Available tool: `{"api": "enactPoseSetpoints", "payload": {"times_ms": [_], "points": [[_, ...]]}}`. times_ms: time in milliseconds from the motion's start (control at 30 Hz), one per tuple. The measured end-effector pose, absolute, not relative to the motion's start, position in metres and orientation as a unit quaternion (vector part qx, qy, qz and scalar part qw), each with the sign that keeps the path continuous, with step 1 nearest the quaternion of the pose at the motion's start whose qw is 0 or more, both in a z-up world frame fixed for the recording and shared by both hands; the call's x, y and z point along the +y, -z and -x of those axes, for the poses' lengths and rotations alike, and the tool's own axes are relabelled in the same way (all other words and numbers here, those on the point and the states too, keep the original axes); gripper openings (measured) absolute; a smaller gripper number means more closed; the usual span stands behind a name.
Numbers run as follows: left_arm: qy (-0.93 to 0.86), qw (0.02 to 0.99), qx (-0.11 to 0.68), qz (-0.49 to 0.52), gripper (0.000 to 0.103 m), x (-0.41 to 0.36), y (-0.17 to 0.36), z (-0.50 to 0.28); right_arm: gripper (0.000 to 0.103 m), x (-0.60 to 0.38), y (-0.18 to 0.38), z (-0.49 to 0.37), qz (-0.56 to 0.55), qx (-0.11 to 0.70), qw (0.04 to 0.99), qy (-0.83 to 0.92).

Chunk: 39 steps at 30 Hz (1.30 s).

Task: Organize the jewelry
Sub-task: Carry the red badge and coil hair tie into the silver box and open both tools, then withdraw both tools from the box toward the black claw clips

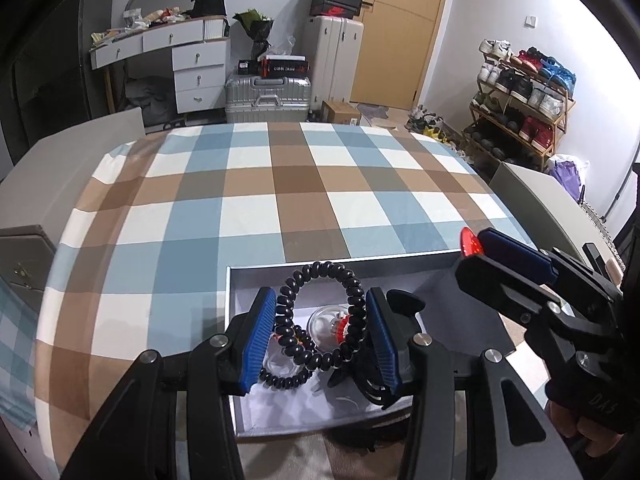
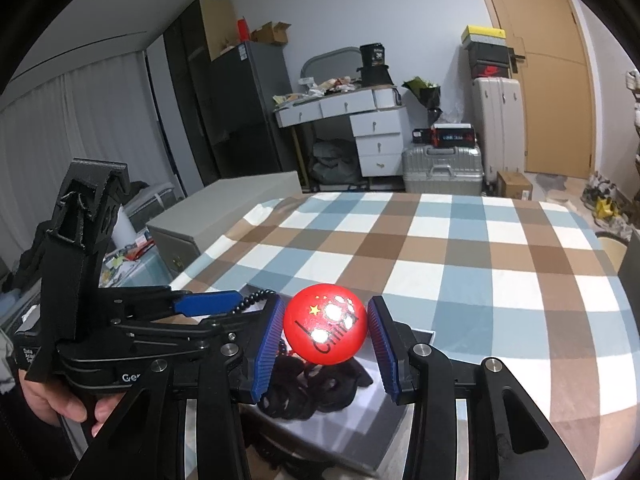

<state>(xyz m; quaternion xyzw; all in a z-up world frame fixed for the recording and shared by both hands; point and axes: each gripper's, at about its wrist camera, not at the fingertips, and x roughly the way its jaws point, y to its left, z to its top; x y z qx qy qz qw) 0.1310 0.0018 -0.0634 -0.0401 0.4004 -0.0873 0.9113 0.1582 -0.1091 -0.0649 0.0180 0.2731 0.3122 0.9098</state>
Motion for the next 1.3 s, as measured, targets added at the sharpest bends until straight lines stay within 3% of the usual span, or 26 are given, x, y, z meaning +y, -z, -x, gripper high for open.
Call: {"api": "enactPoseSetpoints", "payload": {"times_ms": [467, 567, 733, 1200, 1300], "points": [[0.111, 0.899, 0.42, 0.053, 0.042, 0.0, 0.073, -0.138, 0.043, -0.107, 0.077, -0.173, -0.022, 0.302, 0.905, -0.299], [0.11, 0.897, 0.424, 0.061, 0.049, 0.002, 0.073, -0.137, 0.055, -0.11, 0.078, -0.176, -0.031, 0.312, 0.903, -0.294], [0.113, 0.895, 0.428, 0.06, 0.058, 0.002, 0.072, -0.135, 0.059, -0.12, 0.073, -0.169, -0.045, 0.303, 0.908, -0.287], [0.093, 0.904, 0.413, 0.054, 0.06, 0.004, 0.055, -0.114, 0.074, -0.131, 0.049, -0.144, -0.046, 0.275, 0.92, -0.277], [0.089, 0.906, 0.41, 0.052, 0.06, 0.003, 0.051, -0.109, 0.082, -0.133, 0.043, -0.135, -0.044, 0.267, 0.923, -0.273]]}}
